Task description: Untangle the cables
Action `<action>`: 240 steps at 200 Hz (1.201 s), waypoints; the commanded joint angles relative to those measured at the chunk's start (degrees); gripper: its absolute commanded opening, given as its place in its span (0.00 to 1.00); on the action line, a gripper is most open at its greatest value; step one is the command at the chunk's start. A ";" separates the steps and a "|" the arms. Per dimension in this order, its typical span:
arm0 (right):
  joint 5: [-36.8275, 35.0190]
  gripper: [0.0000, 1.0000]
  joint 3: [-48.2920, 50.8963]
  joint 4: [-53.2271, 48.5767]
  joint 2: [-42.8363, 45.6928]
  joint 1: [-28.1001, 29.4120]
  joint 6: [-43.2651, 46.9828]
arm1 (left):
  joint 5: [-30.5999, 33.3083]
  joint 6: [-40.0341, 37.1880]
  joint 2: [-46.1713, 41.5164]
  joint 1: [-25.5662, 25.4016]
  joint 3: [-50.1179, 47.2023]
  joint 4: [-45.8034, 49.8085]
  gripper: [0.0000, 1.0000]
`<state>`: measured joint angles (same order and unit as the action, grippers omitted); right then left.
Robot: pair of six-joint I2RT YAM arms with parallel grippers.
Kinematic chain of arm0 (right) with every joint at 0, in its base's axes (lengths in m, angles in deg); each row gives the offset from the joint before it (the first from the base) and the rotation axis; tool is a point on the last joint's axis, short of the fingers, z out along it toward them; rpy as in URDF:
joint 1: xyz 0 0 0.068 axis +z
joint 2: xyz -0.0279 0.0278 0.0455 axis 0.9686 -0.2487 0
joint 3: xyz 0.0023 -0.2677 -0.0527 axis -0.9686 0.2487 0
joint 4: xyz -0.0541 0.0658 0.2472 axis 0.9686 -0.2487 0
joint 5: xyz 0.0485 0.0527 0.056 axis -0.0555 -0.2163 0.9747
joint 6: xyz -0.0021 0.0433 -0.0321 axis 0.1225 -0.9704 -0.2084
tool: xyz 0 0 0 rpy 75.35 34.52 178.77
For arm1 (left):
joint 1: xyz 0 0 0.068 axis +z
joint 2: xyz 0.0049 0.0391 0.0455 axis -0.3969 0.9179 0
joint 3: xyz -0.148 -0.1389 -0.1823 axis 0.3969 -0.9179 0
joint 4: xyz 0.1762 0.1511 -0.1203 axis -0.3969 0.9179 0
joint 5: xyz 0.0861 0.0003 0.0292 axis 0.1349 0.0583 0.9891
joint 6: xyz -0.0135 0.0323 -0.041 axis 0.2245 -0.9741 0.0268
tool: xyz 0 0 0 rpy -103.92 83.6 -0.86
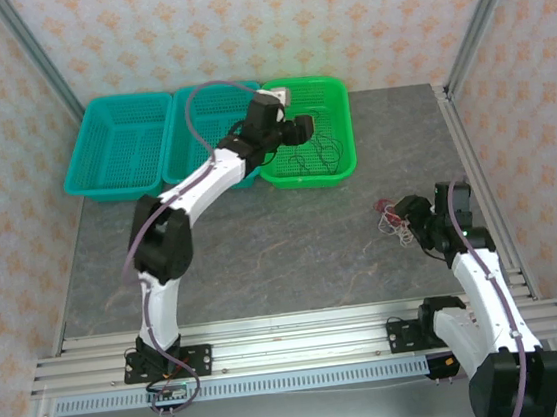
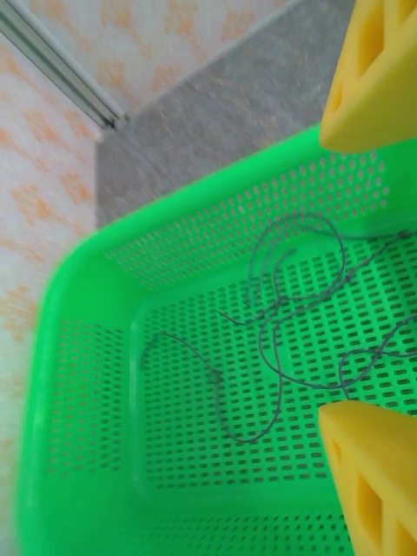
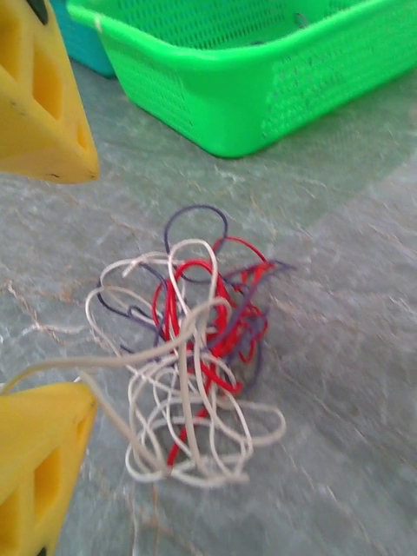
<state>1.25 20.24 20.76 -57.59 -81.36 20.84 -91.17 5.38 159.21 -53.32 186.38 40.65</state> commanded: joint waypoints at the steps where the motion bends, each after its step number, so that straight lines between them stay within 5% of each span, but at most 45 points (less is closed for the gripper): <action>1: -9.58 0.62 -4.20 -5.53 -0.52 0.30 2.83 | -1.72 0.23 -14.45 0.12 -4.80 -7.14 0.76; 38: -16.06 0.62 -5.43 -4.24 -5.80 0.30 7.22 | -0.50 -2.47 -30.74 -4.07 -20.48 -9.98 0.76; 64: -9.37 0.63 -6.29 -0.30 -14.83 0.52 10.08 | 2.71 -5.13 -40.19 -8.69 -30.93 -9.65 0.77; 98: -1.43 0.65 -6.88 4.64 -26.40 4.06 11.35 | -1.64 -3.56 -47.37 -11.73 -43.31 -13.42 0.78; 107: -0.36 0.60 -6.39 6.31 -28.32 4.31 10.32 | -3.03 -4.09 -48.40 -12.52 -46.23 -14.17 0.78; 130: 1.79 0.16 -5.52 9.33 -30.64 4.27 8.08 | -4.88 -5.86 -50.00 -14.06 -54.80 -17.28 0.79; 146: 2.54 0.00 -6.15 8.54 -30.25 4.66 8.17 | -6.70 -5.01 -50.55 -14.16 -59.06 -19.42 0.79; 198: 17.66 0.00 -9.57 3.28 -22.57 9.36 6.01 | -8.80 -7.55 -51.49 -14.40 -65.73 -19.64 0.81; 240: 23.01 0.00 -10.63 4.08 -18.71 16.57 2.05 | -12.39 -12.50 -49.66 -14.45 -67.07 -21.35 0.83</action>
<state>18.10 10.88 25.11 -77.76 -67.65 26.66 -100.24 -2.73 108.92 -67.33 120.41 22.92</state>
